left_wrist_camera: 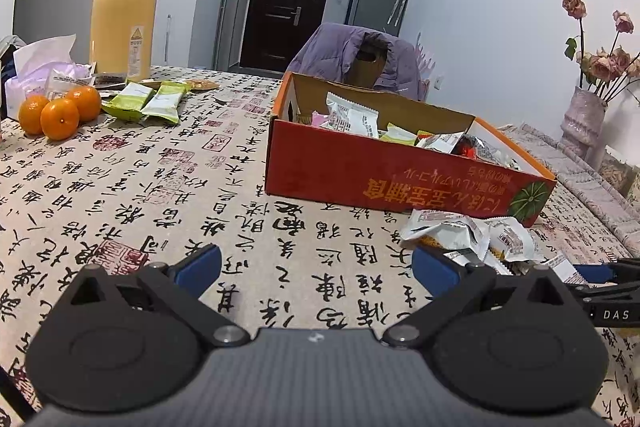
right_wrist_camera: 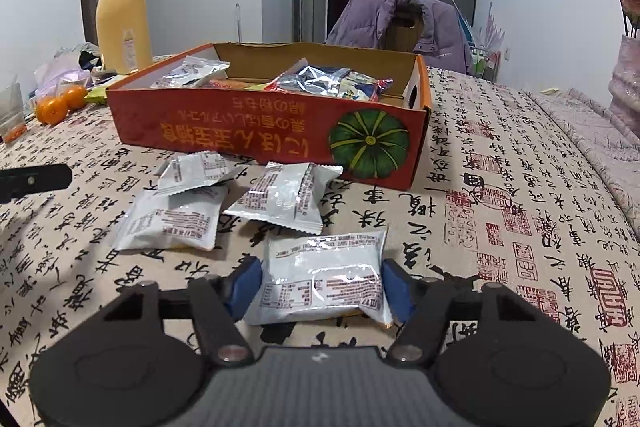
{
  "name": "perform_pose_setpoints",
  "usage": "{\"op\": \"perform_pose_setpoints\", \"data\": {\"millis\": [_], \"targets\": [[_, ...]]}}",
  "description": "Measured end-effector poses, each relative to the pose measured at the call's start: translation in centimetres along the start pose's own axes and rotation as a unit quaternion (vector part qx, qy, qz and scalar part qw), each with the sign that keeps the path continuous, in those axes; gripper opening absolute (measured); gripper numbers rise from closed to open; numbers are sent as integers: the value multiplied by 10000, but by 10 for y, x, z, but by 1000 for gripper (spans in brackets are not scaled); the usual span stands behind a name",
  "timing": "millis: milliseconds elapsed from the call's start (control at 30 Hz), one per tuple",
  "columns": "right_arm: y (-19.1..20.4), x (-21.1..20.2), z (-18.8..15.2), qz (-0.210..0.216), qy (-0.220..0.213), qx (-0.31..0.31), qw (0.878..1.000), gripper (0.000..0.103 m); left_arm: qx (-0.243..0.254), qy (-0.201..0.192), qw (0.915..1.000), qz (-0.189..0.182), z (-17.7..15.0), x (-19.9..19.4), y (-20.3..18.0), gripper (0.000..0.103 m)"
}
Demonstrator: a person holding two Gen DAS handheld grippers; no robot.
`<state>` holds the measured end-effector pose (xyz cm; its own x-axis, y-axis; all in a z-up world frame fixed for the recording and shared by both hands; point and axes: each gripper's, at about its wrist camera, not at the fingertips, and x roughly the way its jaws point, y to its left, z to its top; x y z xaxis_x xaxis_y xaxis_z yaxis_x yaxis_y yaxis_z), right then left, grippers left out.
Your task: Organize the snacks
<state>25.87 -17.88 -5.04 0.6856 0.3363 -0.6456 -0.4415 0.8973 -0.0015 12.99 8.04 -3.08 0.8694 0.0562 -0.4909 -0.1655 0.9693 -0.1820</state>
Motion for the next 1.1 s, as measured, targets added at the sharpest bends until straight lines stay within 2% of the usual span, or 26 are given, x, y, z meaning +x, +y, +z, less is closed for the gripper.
{"op": "perform_pose_setpoints", "data": {"millis": [167,233,267,467,533,567,633,667,700,733,767,1000,1100], "targets": [[3,-5,-4,-68,-121,31,9999,59,6,4,10000,5,0,0,0,103],[6,-10,-6,-126,-231,-18,9997,49,35,29,10000,25,0,1,-1,103],[6,-12,-6,-121,-267,-18,9996,35,59,54,10000,47,0,2,-2,103],[0,-22,-5,-48,-451,274,9986,23,303,136,9994,121,0,2,-12,103],[-2,-25,-4,-13,-479,336,9983,23,319,152,9993,114,0,1,-14,103],[-2,-25,-3,8,-463,351,9983,25,314,181,9993,106,0,1,-14,103],[-3,-25,0,70,-355,399,9985,37,302,258,9992,99,-1,1,-16,103],[-2,-23,1,82,-317,405,9986,61,306,306,9990,77,-1,1,-17,103],[0,-22,3,79,-283,388,9988,80,316,346,9989,35,-2,1,-19,103],[2,-21,4,75,-274,363,9989,83,333,368,9988,-15,-2,0,-21,103],[6,-20,5,76,-244,311,9992,81,355,376,9987,-38,-2,-1,-23,103],[26,0,4,-14,222,126,9997,83,495,425,9977,-204,-5,-6,-37,103],[30,1,3,-90,211,121,9997,83,479,477,9974,-242,-6,-7,-38,103]]}}
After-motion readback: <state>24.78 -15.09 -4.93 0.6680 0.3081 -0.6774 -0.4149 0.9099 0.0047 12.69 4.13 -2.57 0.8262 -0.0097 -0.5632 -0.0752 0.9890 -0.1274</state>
